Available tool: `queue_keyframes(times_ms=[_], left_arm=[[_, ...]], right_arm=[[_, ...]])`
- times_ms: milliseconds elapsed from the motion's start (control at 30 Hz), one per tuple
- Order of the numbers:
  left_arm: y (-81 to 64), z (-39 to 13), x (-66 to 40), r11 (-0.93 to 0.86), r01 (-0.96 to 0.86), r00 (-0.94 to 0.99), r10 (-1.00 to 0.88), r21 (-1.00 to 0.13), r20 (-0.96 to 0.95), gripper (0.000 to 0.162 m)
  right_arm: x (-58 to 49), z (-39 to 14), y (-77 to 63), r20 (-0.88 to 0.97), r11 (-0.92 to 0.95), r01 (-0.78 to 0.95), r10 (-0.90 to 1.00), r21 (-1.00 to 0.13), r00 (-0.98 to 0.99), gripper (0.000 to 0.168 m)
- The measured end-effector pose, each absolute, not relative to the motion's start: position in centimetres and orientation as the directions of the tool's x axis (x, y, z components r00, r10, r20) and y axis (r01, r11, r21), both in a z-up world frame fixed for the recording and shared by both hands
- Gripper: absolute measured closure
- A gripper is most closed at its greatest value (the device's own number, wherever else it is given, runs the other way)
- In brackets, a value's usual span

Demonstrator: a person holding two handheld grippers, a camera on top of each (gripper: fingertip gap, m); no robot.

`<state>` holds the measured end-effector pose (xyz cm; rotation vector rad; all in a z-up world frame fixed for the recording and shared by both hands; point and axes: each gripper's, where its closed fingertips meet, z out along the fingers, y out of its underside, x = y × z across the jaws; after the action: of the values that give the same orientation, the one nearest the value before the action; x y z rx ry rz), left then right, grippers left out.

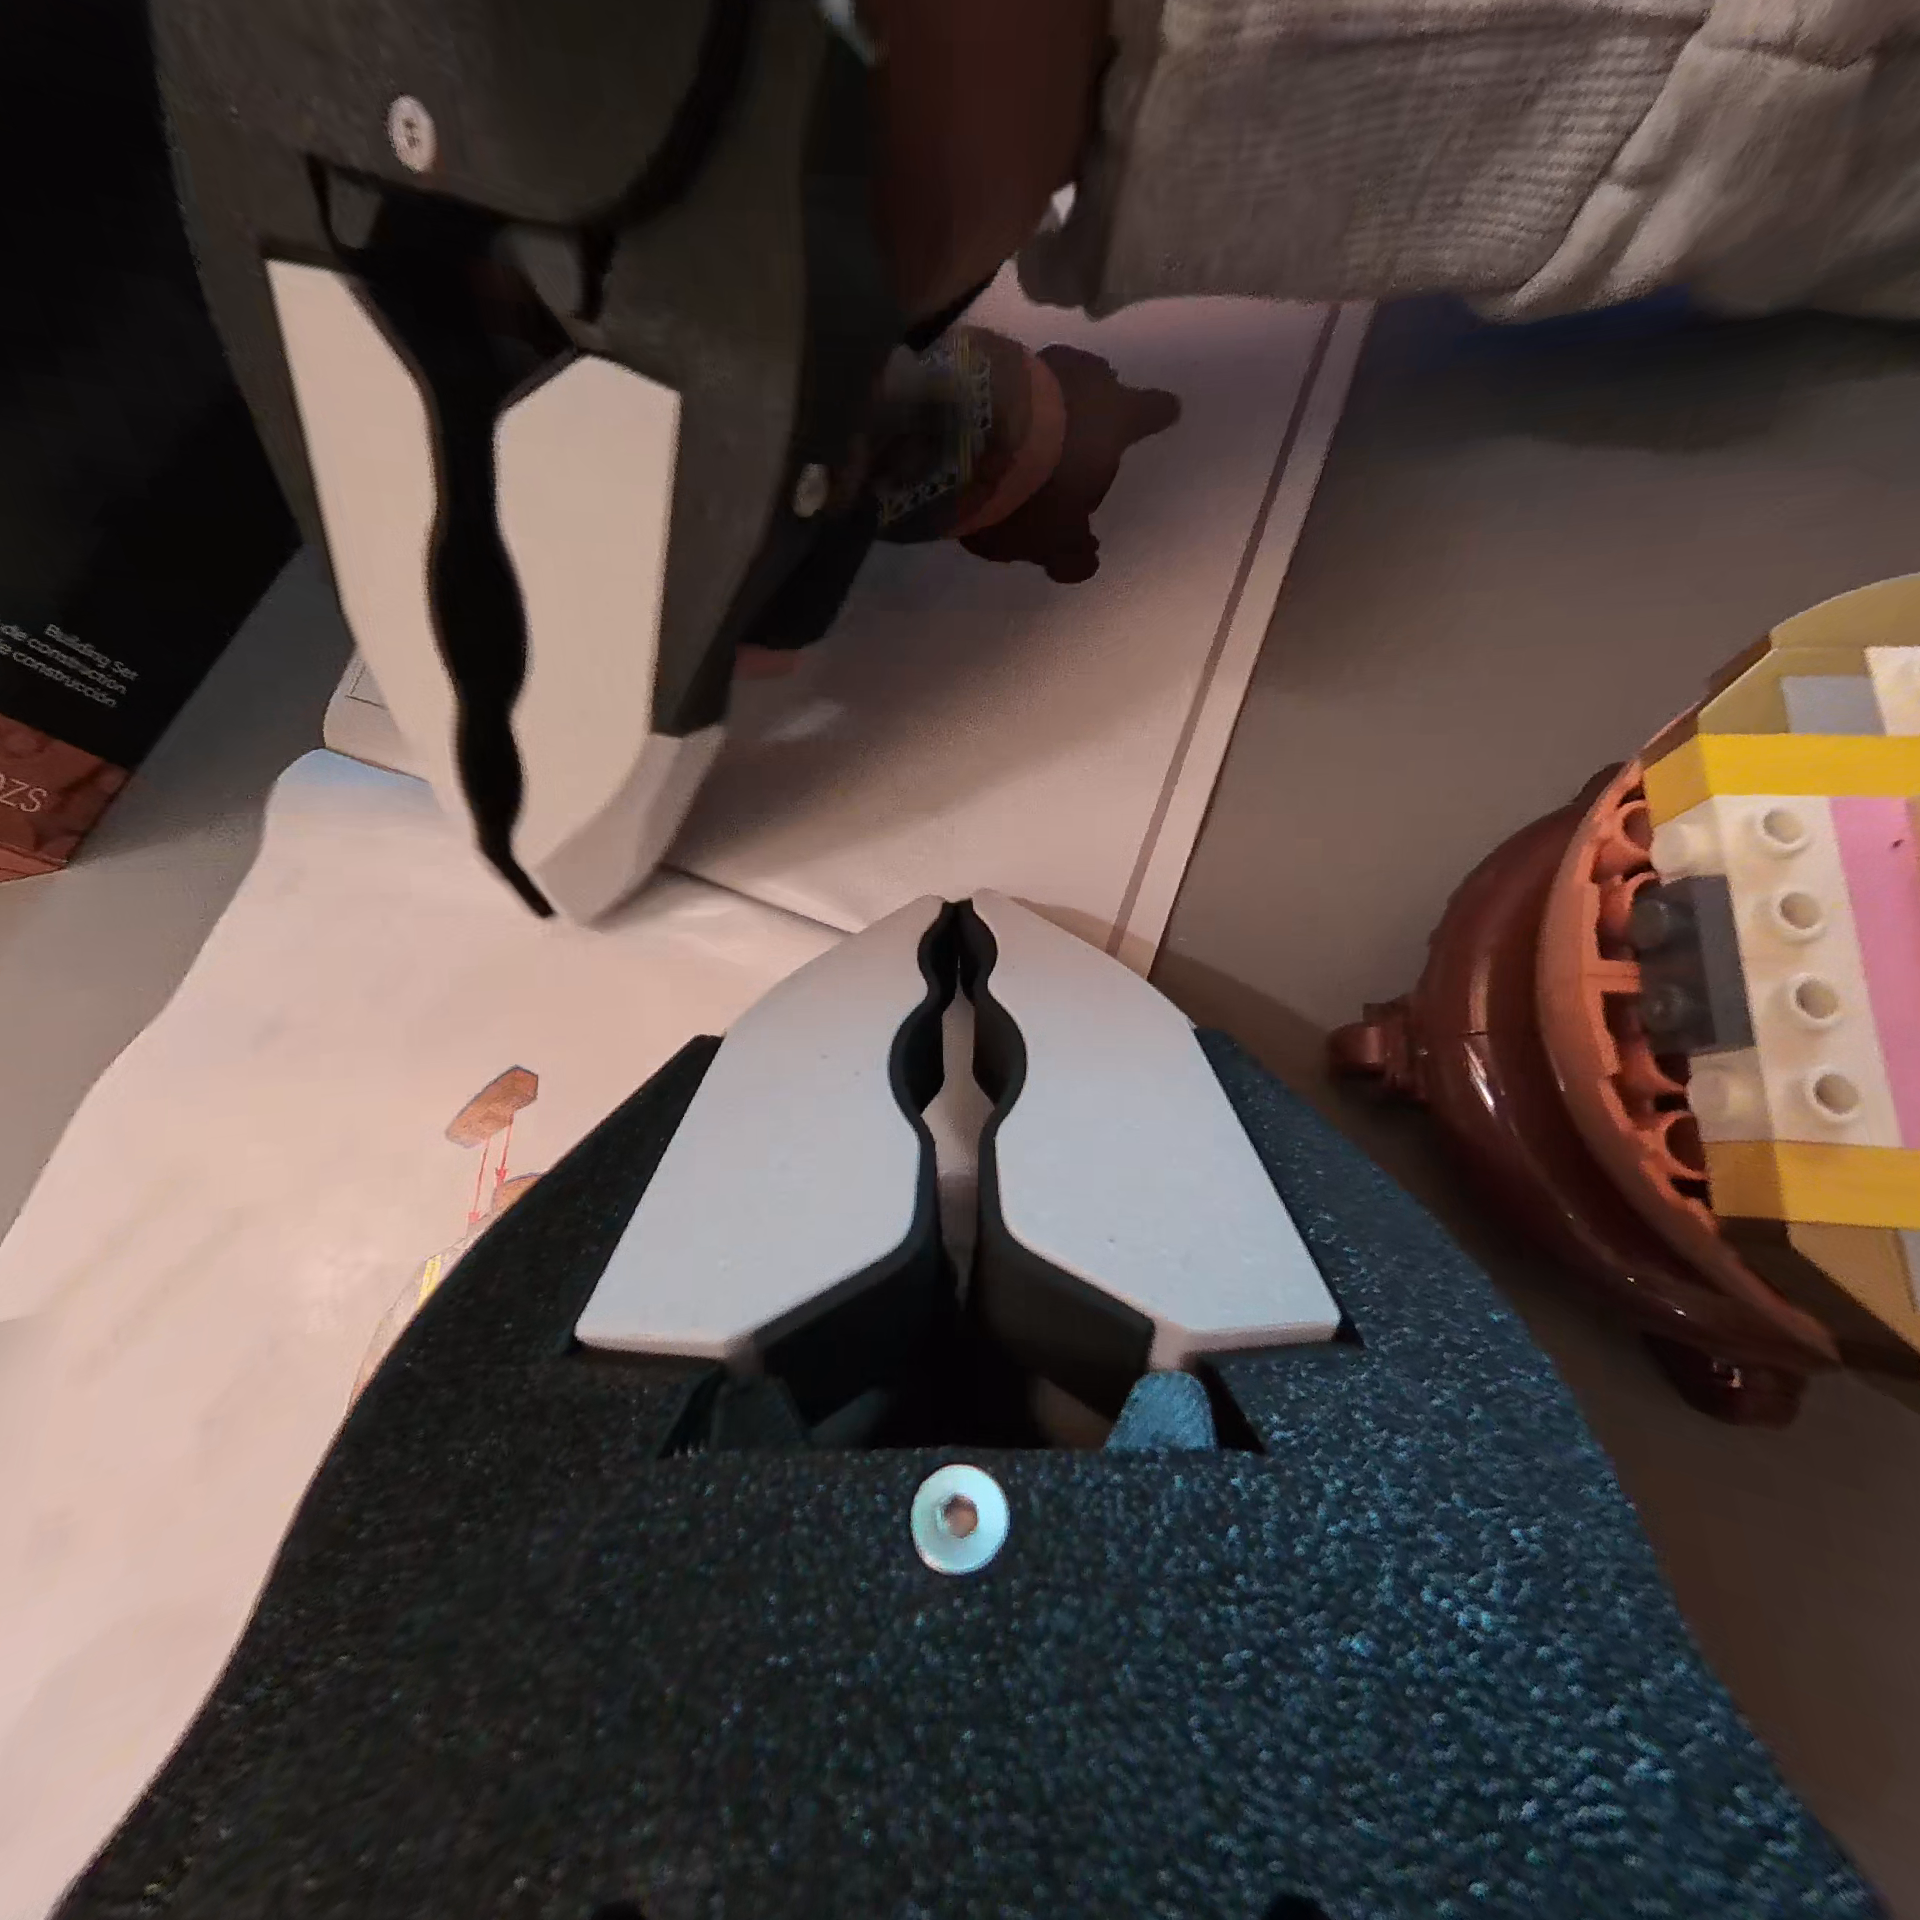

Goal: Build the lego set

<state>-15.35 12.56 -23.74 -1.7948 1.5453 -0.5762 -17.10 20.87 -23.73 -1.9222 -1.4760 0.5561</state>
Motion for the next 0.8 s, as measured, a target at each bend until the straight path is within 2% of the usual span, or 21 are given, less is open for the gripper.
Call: queue_keyframes(times_ms=[167, 300, 800], left_arm=[[12.55, -23.71, -15.36, -0.033, -0.673, 0.193, -0.972, -0.739, -0.132, 0.162], [12.55, -23.69, -15.37, -0.004, -0.678, 0.192, -0.966, -0.735, -0.172, 0.162], [12.5, -23.68, -15.39, -0.027, -0.674, 0.194, -0.971, -0.739, -0.142, 0.162]], right_arm=[[-16.97, -23.7, 21.26, 0.106, -0.117, 0.643, 0.949, -0.756, 0.296, 0.168], [-16.95, -23.69, 21.25, 0.182, -0.063, 0.662, 0.938, -0.747, 0.294, 0.168], [-17.0, -23.57, 21.22, 0.28, 0.012, 0.681, 0.917, -0.733, 0.285, 0.168]])
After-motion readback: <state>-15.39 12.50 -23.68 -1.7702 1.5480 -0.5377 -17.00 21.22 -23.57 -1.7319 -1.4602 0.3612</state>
